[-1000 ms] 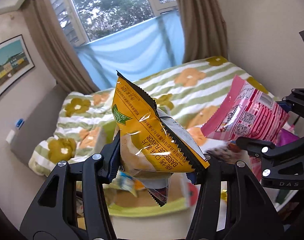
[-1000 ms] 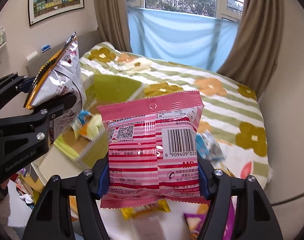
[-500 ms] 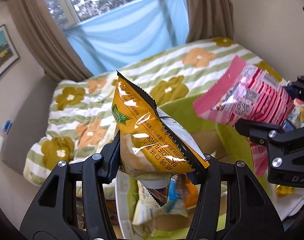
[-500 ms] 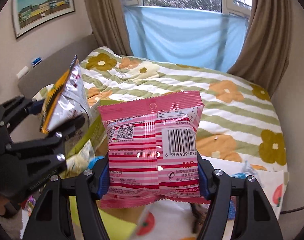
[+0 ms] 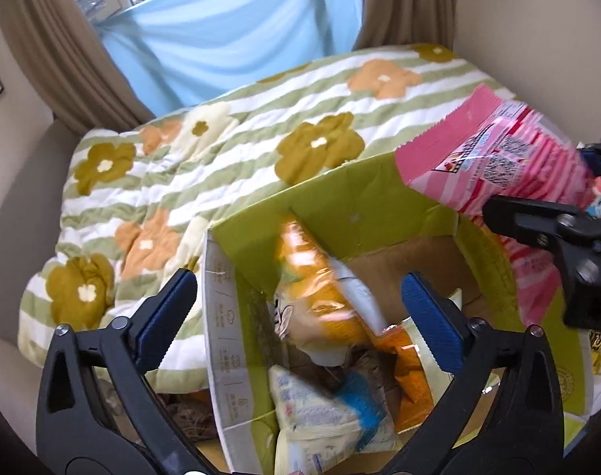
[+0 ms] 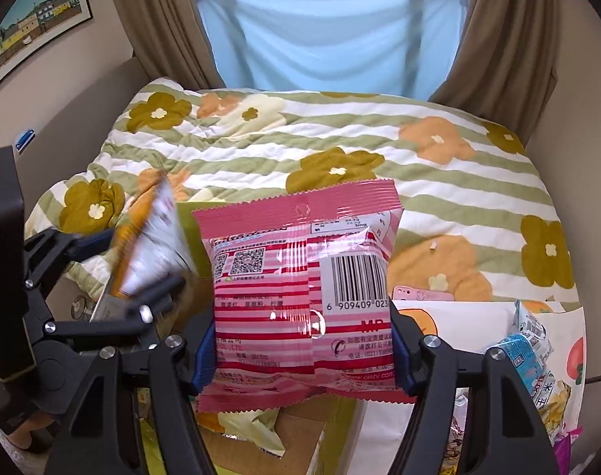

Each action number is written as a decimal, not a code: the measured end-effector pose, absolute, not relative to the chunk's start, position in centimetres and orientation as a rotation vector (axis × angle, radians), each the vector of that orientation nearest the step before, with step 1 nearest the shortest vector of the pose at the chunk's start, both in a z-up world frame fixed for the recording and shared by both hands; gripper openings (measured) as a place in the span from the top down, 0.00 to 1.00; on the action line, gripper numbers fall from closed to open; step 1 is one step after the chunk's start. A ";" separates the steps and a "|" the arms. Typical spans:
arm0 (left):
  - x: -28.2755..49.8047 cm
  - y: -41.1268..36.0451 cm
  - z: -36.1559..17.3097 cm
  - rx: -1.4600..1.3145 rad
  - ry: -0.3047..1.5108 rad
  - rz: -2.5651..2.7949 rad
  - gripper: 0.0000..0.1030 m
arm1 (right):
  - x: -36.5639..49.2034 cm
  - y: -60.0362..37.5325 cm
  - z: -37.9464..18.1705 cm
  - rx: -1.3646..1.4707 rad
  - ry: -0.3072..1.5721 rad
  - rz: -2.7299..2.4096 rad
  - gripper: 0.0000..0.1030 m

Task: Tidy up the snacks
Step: 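Carry both bags over the box and release them inside, then move both tools from the box back to the remaining snacks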

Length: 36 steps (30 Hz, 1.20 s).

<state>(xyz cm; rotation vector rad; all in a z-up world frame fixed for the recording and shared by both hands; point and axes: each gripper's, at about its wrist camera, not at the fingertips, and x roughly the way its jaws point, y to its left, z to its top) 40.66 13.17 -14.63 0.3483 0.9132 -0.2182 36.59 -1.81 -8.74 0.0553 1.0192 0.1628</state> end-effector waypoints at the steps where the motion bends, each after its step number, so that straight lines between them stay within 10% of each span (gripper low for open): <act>1: 40.4 13.5 -14.6 0.332 0.920 -0.220 0.01 | 36.8 -1.7 -8.8 0.058 1.023 0.164 0.37; 18: 36.2 16.2 -14.3 0.209 0.965 -0.131 0.01 | 38.3 -0.9 -10.6 0.113 1.051 0.214 0.35; 21: 35.9 16.2 -14.2 0.203 0.966 -0.128 0.01 | 38.2 -0.7 -10.6 0.113 1.024 0.200 0.01; 36: 32.7 16.0 -11.3 0.184 0.907 -0.129 0.01 | 34.1 -0.7 -8.0 0.108 0.955 0.229 0.00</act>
